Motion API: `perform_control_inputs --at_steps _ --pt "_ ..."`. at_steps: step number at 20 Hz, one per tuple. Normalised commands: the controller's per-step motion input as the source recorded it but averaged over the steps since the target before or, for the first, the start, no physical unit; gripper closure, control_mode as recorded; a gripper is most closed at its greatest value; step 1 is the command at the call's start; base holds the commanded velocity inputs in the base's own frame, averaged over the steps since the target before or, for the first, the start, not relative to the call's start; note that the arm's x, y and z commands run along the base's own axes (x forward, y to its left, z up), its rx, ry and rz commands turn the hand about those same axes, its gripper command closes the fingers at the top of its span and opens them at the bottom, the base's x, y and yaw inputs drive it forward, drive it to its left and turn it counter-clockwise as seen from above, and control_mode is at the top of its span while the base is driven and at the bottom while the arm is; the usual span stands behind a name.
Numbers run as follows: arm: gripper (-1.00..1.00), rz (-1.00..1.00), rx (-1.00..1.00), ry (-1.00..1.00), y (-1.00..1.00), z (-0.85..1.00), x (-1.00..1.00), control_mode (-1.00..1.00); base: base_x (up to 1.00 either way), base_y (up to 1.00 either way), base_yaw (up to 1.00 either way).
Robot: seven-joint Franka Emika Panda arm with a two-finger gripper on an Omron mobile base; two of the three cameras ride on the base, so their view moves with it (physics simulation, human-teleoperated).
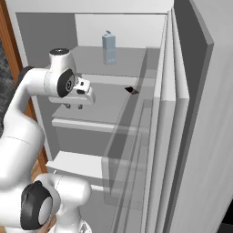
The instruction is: Take out the milk from the fridge and place it on the tray on the counter. Then take the sugar cube near the tray and place it in the tray.
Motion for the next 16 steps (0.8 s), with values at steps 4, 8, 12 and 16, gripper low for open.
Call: perform_control_inputs --at_steps 4,8,12,16 --pt "-1.00 0.02 0.00 0.00 0.02 0.00 -0.28 -1.00 0.00 0.00 0.00" --pt "-1.00 0.00 0.00 -0.18 0.00 0.06 -0.77 -1.00 0.00 0.00 0.00" --pt "-1.00 0.00 0.00 -0.50 -0.02 0.40 -0.44 -1.00 0.00 0.00 0.00" --pt "-1.00 -0.03 0.02 -0.25 -0.14 0.57 -0.19 -1.00 0.00 0.00 0.00"
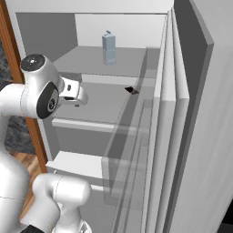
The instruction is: Take out the milk from the fridge and place it on the tray on the counter. Then take the sugar cube near the tray and place it in the tray.
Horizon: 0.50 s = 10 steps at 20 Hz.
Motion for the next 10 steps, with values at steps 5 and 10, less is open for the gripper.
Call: perform_control_inputs --at_steps 5,10 --pt "-1.00 -0.04 0.01 -0.13 -0.09 0.76 0.00 -1.00 0.00 0.00 0.00" --pt "-1.00 0.01 0.02 -0.01 -0.24 0.54 0.00 -1.00 0.00 0.00 0.00"
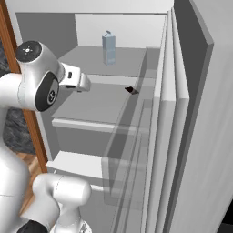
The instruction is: Take out the milk from the fridge and place it on the tray on the counter. Then take the sugar cube near the tray and place it in the tray.
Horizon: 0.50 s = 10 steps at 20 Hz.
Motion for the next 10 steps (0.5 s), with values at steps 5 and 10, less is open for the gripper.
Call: perform_control_inputs --at_steps 5,10 --pt "-1.00 -0.06 0.01 -0.14 -0.33 0.40 0.04 -1.00 0.00 0.00 0.00" --pt "-1.00 -0.04 0.01 -0.16 -0.17 0.41 0.21 -1.00 0.00 0.00 0.00"
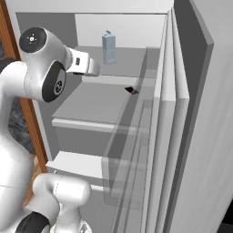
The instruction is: Take out the milk from the fridge and place it on the tray on the counter. Then take the sugar cube near the tray and place it in the tray.
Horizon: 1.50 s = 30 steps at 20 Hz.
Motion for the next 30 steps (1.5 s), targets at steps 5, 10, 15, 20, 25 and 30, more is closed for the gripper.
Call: perform_control_inputs --at_steps 5,10,15,20,25,30 --pt "-1.00 0.02 0.01 -0.23 0.00 0.20 0.24 -1.00 0.00 0.00 0.00" --pt "-1.00 0.06 0.04 -0.28 -0.07 0.11 0.27 -1.00 0.00 0.00 0.00" --pt "-1.00 0.05 0.01 -0.13 -0.01 0.00 0.45 -1.00 0.00 0.00 0.00" --pt "-1.00 0.07 0.00 -0.13 -0.01 0.00 0.49 -1.00 0.00 0.00 0.00" --pt "-1.00 0.15 0.00 -0.07 -0.19 0.00 0.50 -1.00 0.00 0.00 0.00" --pt "-1.00 0.20 0.00 -0.05 -0.14 0.00 0.47 -1.00 0.00 0.00 0.00"
